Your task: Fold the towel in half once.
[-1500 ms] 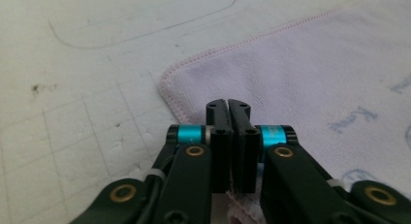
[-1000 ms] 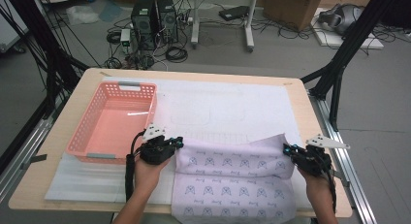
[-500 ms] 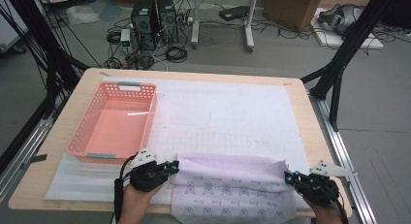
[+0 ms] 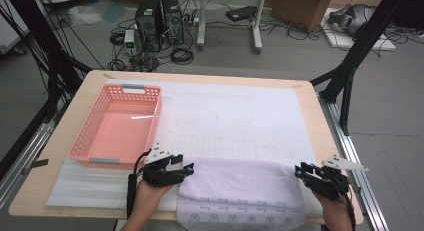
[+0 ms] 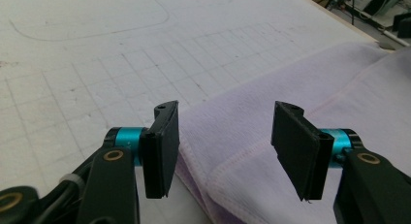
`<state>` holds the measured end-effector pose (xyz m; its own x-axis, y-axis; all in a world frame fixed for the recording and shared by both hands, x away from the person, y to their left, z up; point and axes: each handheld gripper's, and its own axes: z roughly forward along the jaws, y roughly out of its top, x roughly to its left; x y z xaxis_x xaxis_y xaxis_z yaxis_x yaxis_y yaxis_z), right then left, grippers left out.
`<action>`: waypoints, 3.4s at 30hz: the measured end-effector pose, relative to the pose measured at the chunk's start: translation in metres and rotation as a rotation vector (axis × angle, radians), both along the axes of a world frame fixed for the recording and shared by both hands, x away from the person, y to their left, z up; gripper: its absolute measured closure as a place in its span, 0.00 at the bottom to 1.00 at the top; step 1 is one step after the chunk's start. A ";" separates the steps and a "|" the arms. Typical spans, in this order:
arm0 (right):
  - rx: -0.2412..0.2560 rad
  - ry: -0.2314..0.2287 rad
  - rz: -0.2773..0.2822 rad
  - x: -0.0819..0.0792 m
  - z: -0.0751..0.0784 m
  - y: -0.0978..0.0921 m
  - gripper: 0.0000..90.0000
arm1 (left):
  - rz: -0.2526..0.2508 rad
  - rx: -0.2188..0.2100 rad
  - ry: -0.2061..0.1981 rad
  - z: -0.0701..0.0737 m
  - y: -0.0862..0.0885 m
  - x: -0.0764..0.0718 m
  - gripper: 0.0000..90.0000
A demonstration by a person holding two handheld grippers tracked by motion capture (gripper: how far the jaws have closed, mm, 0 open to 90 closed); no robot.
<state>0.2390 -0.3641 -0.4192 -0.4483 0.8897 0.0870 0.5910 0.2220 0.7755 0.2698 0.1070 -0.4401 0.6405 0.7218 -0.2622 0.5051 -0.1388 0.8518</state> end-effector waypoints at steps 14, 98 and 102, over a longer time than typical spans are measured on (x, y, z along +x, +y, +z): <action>-0.092 -0.035 -0.079 0.027 -0.017 0.004 0.64 | 0.027 0.033 0.035 -0.007 0.003 0.000 0.48; -0.019 0.113 0.021 0.119 -0.015 0.008 0.95 | 0.097 0.187 0.086 -0.001 -0.023 0.088 1.00; -0.019 0.090 0.030 0.106 -0.013 0.005 0.96 | 0.085 0.133 0.041 0.007 -0.020 0.074 1.00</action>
